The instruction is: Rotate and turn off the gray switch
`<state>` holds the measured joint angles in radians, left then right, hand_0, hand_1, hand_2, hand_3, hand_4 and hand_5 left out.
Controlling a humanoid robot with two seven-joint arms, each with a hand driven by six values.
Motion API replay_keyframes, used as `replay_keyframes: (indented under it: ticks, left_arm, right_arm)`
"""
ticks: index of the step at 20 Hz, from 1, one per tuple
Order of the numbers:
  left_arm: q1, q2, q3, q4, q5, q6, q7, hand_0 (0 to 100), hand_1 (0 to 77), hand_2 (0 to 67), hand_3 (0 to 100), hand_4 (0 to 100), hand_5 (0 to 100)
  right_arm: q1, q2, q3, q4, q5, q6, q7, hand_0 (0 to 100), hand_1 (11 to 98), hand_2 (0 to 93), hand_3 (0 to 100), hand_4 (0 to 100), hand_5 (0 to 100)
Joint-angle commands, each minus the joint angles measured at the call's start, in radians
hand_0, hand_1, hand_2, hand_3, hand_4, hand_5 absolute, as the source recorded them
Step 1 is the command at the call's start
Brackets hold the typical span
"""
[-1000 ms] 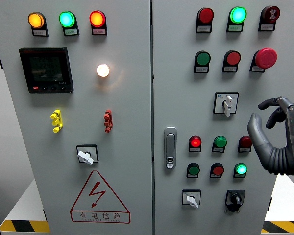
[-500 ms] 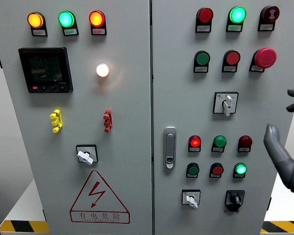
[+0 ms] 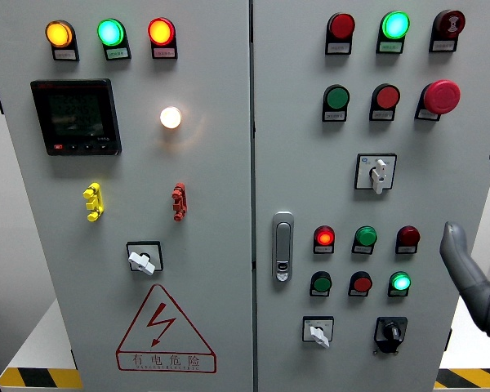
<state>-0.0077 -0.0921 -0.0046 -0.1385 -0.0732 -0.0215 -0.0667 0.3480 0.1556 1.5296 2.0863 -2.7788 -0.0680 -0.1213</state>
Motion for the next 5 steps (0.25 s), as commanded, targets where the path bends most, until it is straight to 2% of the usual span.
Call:
replay_keyframes:
  ticks: [1, 5]
  left_arm:
    - [0.0, 0.0, 0.0, 0.0, 0.001, 0.0, 0.001, 0, 0.0, 12.9, 18, 9, 12]
    - [0.0, 0.0, 0.0, 0.0, 0.0, 0.0, -0.001, 0, 0.0, 12.9, 18, 9, 12]
  right_arm:
    - [-0.003, 0.0008, -0.003, 0.0, -0.014, -0.001, 0.009, 55, 45.3, 22.0, 31, 19, 30]
    - [-0.009, -0.0007, -0.009, 0.0, -0.019, -0.001, 0.012, 55, 45.6, 22.5, 32, 20, 30]
